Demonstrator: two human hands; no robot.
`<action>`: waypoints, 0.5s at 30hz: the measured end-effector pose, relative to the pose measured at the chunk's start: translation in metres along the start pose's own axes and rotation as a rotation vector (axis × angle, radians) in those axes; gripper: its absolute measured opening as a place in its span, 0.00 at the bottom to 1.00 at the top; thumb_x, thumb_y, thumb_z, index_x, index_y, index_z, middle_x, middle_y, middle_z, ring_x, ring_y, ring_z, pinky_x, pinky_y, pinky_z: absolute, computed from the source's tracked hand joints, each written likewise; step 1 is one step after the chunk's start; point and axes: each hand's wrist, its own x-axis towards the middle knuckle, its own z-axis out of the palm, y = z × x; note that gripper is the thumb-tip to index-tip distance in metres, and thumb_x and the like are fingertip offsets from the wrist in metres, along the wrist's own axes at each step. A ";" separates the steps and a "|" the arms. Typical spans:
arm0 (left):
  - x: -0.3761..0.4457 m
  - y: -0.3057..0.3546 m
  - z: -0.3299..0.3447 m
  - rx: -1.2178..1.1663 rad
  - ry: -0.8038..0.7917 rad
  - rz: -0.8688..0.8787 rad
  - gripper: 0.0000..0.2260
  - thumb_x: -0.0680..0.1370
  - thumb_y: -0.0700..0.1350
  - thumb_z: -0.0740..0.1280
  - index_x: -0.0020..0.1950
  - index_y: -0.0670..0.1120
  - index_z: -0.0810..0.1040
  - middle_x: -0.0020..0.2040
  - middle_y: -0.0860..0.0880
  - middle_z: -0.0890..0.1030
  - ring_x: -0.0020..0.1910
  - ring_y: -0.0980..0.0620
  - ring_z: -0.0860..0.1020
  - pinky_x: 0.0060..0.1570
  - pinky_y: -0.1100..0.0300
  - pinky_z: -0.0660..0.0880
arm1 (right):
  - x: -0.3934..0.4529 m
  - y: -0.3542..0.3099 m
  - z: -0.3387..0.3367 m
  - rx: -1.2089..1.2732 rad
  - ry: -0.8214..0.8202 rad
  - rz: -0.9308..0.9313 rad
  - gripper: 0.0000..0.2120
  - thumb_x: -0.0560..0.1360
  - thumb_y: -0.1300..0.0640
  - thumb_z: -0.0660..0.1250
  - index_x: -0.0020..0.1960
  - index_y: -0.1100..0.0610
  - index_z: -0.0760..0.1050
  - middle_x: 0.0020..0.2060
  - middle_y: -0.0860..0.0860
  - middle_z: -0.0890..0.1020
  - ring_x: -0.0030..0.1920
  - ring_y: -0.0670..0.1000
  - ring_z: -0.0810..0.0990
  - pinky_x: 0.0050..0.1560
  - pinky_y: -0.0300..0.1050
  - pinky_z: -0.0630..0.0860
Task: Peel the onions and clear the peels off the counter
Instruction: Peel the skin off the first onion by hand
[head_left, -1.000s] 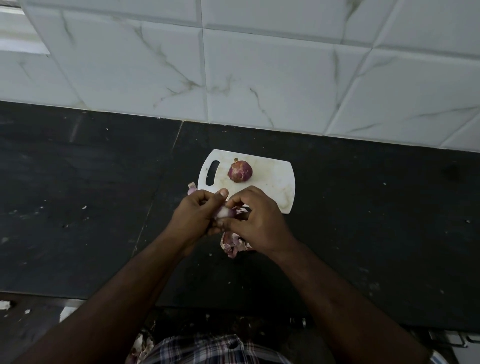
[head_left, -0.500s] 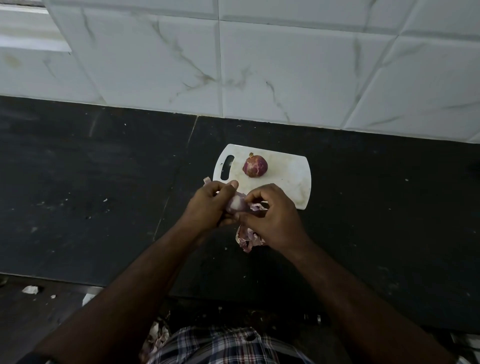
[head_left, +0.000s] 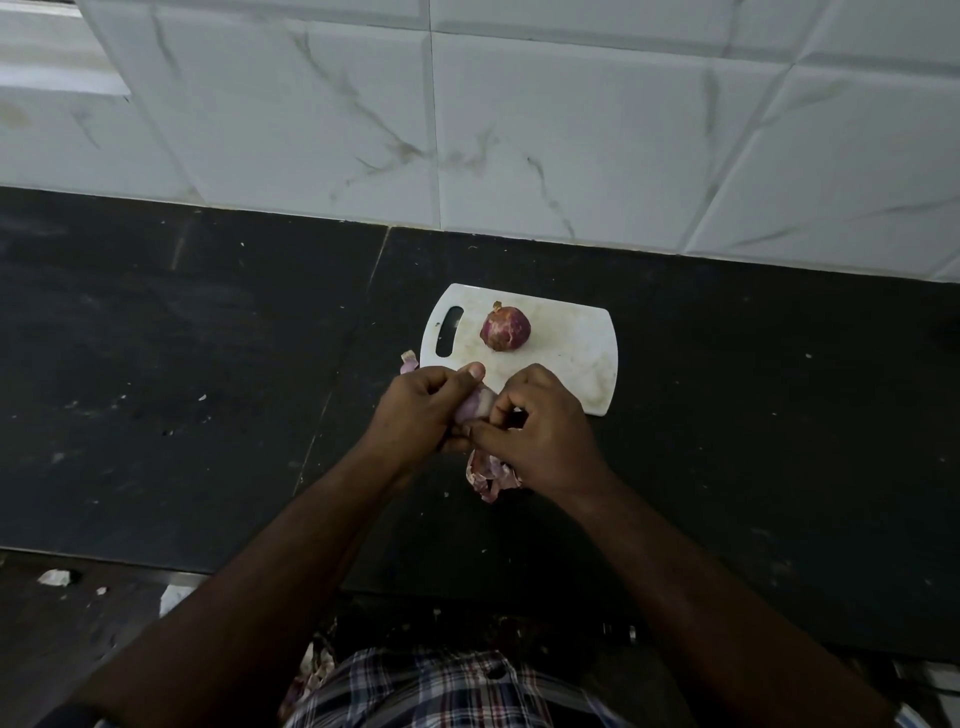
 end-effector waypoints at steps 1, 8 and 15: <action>0.000 0.001 -0.001 0.011 -0.008 0.008 0.19 0.80 0.53 0.68 0.51 0.35 0.81 0.35 0.42 0.81 0.29 0.53 0.79 0.30 0.63 0.77 | 0.001 0.000 -0.001 0.026 0.004 -0.019 0.12 0.66 0.58 0.79 0.39 0.54 0.75 0.41 0.48 0.75 0.41 0.46 0.78 0.42 0.46 0.79; -0.002 0.001 0.000 0.075 -0.024 0.028 0.18 0.81 0.50 0.68 0.50 0.34 0.81 0.35 0.42 0.80 0.25 0.56 0.77 0.27 0.66 0.74 | 0.005 0.001 -0.004 0.044 -0.042 -0.002 0.15 0.65 0.54 0.80 0.44 0.54 0.75 0.44 0.48 0.76 0.43 0.44 0.76 0.42 0.36 0.77; -0.001 -0.001 0.001 0.016 -0.018 0.002 0.18 0.81 0.51 0.68 0.48 0.35 0.82 0.35 0.41 0.81 0.27 0.54 0.78 0.28 0.64 0.75 | 0.007 0.003 -0.003 0.038 -0.060 0.014 0.14 0.64 0.58 0.79 0.37 0.56 0.74 0.40 0.48 0.74 0.38 0.47 0.75 0.36 0.36 0.74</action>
